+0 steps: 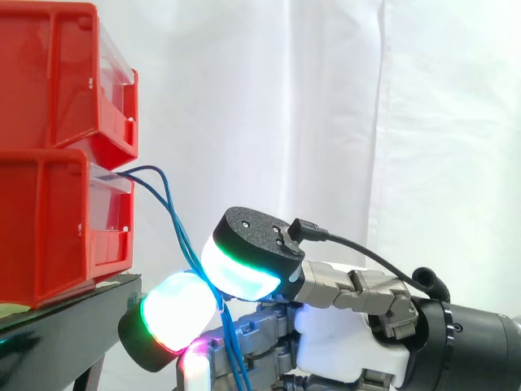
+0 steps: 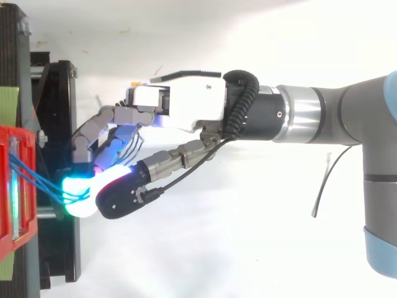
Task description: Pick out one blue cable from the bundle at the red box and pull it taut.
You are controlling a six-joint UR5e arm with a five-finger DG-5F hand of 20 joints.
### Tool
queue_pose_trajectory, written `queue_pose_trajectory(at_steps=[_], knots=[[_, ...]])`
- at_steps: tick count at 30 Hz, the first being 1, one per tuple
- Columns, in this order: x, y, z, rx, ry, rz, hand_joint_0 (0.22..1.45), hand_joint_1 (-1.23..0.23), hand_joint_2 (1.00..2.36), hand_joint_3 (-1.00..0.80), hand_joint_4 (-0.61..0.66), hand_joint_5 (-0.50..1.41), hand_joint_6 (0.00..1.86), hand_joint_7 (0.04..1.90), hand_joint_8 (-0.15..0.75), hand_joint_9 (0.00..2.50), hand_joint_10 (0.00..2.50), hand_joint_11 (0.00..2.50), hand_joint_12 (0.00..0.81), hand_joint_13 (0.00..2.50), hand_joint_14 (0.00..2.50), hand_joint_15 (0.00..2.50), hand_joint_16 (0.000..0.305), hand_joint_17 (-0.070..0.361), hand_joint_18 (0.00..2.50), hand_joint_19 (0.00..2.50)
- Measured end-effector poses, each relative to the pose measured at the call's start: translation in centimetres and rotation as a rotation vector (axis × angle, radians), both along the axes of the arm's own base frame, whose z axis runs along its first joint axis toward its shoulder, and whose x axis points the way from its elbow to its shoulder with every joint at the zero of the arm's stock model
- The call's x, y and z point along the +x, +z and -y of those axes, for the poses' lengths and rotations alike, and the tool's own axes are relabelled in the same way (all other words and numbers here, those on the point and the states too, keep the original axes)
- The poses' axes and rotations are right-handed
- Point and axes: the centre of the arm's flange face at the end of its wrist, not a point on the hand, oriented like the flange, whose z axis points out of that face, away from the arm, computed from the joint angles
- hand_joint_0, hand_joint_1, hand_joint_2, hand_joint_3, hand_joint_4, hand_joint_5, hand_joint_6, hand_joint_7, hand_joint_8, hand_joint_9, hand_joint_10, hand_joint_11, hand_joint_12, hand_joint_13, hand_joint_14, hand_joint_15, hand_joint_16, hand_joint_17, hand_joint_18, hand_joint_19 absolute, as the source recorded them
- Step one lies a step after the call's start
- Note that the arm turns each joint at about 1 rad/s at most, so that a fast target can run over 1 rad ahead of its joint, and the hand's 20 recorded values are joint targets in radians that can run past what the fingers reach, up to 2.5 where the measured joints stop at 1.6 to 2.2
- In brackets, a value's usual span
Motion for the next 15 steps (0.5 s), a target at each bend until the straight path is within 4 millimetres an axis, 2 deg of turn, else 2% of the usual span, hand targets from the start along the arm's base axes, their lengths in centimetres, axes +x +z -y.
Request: queue_pose_trajectory(at_steps=[15], knots=[[-0.09,0.28,0.53,-0.003,-0.009,-0.001,0.60,-0.74,1.02,-0.19,-0.06,-0.16,0.95,0.85,0.199,0.98,0.02,0.63,0.282,0.84,0.02,0.52,0.039,0.088,0.76,0.71]])
